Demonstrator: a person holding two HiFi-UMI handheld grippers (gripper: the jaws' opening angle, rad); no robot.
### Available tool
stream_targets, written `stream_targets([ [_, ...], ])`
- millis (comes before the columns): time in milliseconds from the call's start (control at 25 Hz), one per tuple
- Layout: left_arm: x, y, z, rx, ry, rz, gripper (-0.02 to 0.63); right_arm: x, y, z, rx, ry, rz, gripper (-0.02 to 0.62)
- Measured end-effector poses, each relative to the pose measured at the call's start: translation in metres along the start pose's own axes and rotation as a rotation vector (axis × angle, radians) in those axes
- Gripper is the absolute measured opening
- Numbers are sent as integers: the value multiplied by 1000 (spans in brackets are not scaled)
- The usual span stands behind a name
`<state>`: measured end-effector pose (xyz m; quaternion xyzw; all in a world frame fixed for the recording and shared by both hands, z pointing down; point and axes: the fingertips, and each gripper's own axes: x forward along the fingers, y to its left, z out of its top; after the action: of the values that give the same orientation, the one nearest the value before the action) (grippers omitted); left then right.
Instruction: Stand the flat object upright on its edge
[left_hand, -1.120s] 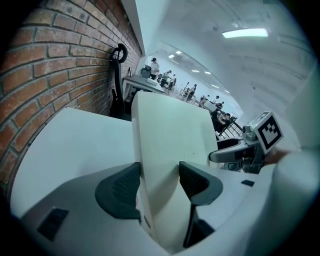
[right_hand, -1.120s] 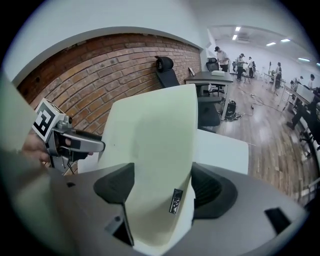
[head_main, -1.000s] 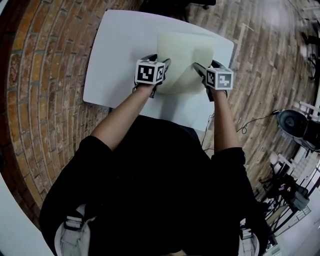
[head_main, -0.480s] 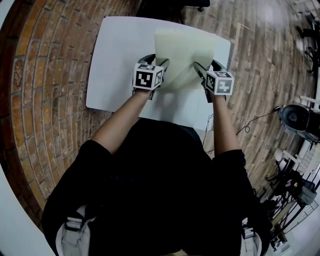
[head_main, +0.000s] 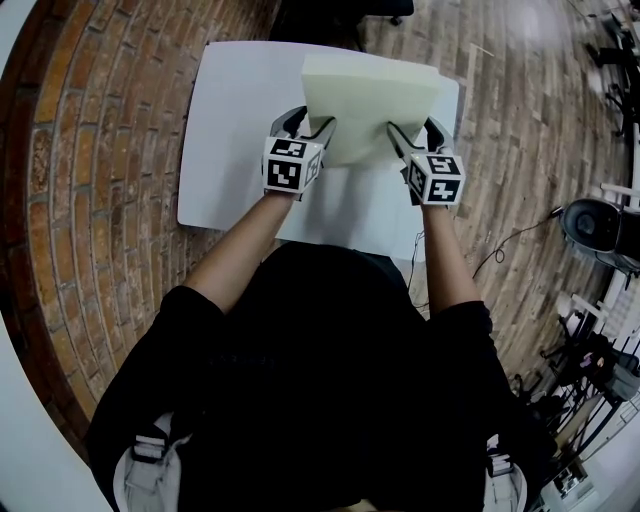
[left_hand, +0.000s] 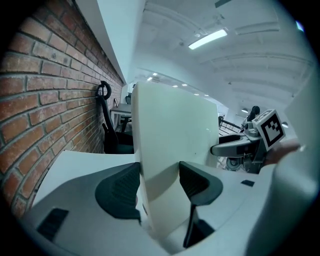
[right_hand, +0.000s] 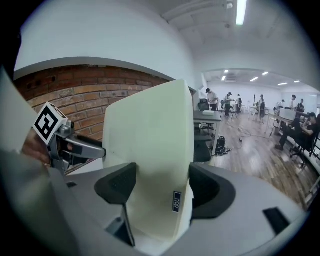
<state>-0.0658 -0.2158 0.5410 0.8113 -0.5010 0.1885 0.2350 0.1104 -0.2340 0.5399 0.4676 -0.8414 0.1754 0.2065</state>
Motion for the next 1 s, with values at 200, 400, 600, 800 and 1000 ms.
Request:
stream_targets([
  [200, -8, 2, 16, 62, -92, -6, 258, -4, 2, 14, -27, -92, -36, 339],
  [400, -13, 6, 24, 114, -162, -10, 256, -8, 12, 21, -38, -156, -56, 339],
  [600, -15, 8, 25, 151, -213, -32, 256, -10, 16, 22, -79, -208, -84, 341],
  [800, -15, 7, 26, 186, -250, -44, 256, -11, 17, 17, -93, -233, -106, 341],
  [1000, -20, 8, 24, 229, -281, -40, 256, -13, 22, 10, -107, -237, -122, 341],
])
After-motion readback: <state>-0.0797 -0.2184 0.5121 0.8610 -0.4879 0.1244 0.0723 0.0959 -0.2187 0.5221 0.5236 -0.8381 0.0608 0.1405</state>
